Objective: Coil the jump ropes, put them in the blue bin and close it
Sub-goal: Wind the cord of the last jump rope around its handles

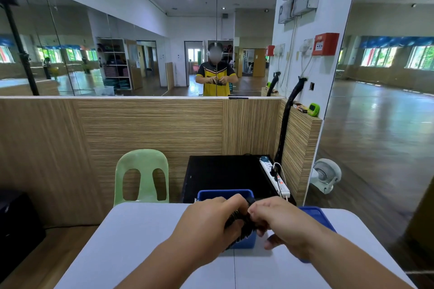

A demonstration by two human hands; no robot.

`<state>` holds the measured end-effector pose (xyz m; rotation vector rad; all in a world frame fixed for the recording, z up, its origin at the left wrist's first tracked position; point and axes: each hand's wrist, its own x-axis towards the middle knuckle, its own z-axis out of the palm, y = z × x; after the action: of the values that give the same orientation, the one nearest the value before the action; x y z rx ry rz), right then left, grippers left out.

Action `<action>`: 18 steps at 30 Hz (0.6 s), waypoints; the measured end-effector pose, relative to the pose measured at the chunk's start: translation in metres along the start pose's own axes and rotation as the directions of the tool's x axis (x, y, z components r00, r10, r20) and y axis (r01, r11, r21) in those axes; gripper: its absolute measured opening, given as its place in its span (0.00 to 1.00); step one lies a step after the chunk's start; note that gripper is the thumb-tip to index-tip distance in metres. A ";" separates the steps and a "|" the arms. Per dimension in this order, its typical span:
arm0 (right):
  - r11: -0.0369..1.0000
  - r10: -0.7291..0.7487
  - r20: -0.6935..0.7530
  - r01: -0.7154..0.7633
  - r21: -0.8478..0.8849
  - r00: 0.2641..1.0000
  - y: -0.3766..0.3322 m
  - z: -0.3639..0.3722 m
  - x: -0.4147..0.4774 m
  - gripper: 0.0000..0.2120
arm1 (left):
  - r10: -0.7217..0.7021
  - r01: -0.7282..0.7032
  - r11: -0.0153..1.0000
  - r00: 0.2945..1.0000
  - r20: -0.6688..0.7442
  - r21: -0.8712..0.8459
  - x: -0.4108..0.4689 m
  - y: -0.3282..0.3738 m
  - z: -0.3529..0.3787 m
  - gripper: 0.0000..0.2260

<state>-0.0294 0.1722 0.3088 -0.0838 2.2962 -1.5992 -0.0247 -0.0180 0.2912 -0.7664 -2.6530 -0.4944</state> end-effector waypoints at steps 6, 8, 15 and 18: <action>0.997 0.000 0.018 0.002 -0.083 1.000 -0.008 0.000 -0.002 0.14 | 0.072 -0.072 0.996 0.997 0.003 0.059 0.004 -0.003 0.001 0.16; 0.994 0.000 0.026 0.002 -0.107 1.000 -0.011 0.000 -0.001 0.13 | 0.111 -0.107 0.989 0.993 -0.033 0.106 0.007 -0.001 -0.001 0.15; 0.990 -0.047 0.028 0.050 -0.129 0.999 -0.017 -0.004 0.000 0.14 | 0.356 -0.341 0.917 0.934 -0.036 0.209 0.016 -0.022 -0.002 0.06; 0.980 -0.072 0.032 0.076 -0.183 0.997 -0.019 -0.007 0.000 0.15 | 0.411 -0.396 0.881 0.912 -0.004 0.260 0.017 -0.028 -0.001 0.15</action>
<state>-0.0340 0.1716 0.3284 -0.2351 2.4426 -1.4071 -0.0531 -0.0331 0.2928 -1.1613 -2.3426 -0.0603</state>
